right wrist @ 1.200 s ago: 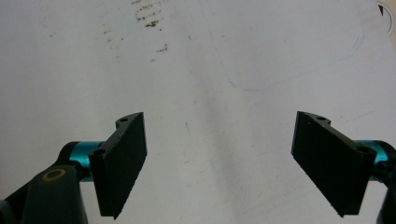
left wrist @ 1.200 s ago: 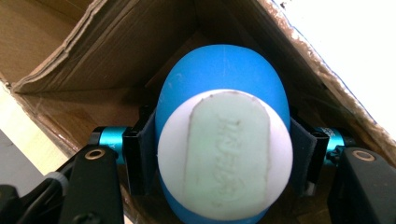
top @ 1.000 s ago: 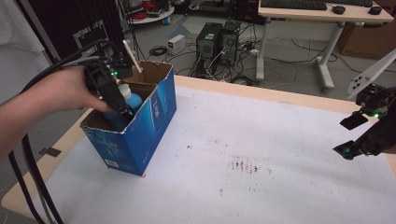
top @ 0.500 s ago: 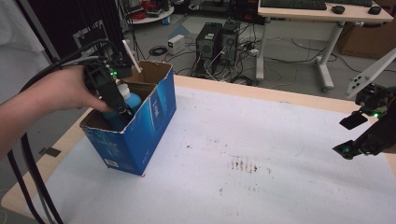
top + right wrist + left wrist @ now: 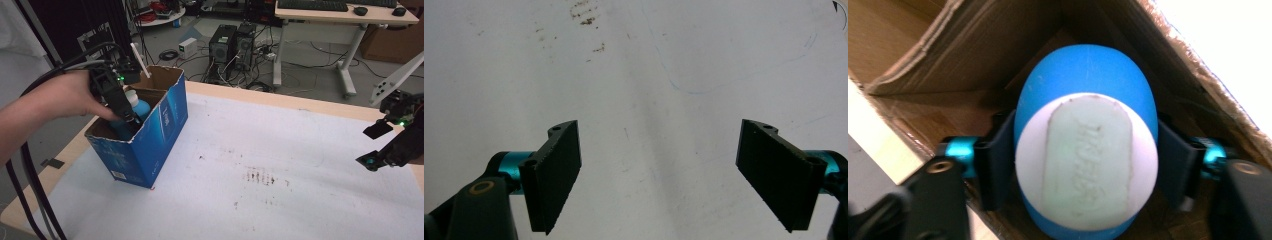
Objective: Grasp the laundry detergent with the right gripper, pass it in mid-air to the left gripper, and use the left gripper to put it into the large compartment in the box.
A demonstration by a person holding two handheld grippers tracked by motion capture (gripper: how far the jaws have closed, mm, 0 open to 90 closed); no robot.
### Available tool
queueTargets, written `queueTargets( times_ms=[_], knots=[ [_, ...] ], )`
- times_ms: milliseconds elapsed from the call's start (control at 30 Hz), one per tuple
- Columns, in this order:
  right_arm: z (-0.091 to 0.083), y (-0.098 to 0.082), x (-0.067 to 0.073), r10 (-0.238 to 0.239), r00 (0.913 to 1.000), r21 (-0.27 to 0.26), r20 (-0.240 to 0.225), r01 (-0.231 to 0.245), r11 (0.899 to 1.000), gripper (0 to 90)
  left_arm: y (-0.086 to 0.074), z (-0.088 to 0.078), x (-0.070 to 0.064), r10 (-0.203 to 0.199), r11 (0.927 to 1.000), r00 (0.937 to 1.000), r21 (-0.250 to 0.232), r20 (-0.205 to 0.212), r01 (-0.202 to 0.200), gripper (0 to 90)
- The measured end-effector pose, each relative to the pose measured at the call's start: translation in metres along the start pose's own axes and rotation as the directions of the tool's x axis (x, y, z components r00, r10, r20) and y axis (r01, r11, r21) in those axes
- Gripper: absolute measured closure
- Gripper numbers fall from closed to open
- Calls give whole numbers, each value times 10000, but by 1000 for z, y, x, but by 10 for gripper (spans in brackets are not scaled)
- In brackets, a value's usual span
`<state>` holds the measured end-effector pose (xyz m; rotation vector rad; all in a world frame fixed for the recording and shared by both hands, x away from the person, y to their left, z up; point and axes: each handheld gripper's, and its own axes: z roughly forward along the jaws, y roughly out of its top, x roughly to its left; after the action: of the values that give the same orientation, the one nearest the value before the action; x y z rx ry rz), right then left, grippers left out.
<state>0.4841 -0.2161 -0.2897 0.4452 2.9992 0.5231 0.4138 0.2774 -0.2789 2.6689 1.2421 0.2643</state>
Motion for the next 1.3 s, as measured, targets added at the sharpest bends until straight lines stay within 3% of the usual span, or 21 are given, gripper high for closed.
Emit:
queueTargets(
  times_ms=[367,400,500,700,833,1033,1067,1100,1133,1233,1300],
  knots=[
    [-4,-3,2,62,10000,-81,25,-62,9999,176,4,-29,-3,396,9992,9986,42,-355,-394,192],
    [-4,-4,3,50,10000,-107,53,-50,9999,176,7,-40,-4,503,9986,9974,-112,-510,-509,192],
    [-8,-7,5,345,9994,-341,26,-344,9988,175,12,-49,-8,665,9969,9965,-386,-505,-685,175],
    [-13,-12,10,779,9970,-832,33,-774,9935,175,38,-57,-29,1643,9806,9863,-1063,-148,-1649,175],
    [-16,-12,16,1011,9948,-1218,80,-994,9876,175,58,-50,-49,2482,9618,9687,-1213,90,-2453,175],
    [-19,-8,28,1152,9928,-1467,317,-1094,9831,175,85,-36,-79,3520,9286,9344,-1456,541,-3414,175],
    [-19,-8,28,1152,9928,-1467,317,-1094,9831,175,85,-36,-79,3520,9286,9344,-1456,541,-3414,175],
    [-20,-7,33,1167,9928,-1526,279,-1111,9820,175,97,-27,-92,3898,9138,9180,-1548,735,-3756,175],
    [-20,-7,33,1167,9928,-1526,279,-1111,9820,175,97,-27,-92,3898,9138,9180,-1548,735,-3756,175],
    [-20,-6,36,1183,9924,-1525,338,-1119,9820,175,106,-18,-103,4221,8994,9028,-1624,818,-4058,175],
    [-20,-6,38,1184,9922,-1559,383,-1111,9815,175,111,-13,-108,4364,8920,8962,-1685,801,-4194,175]
  ],
)
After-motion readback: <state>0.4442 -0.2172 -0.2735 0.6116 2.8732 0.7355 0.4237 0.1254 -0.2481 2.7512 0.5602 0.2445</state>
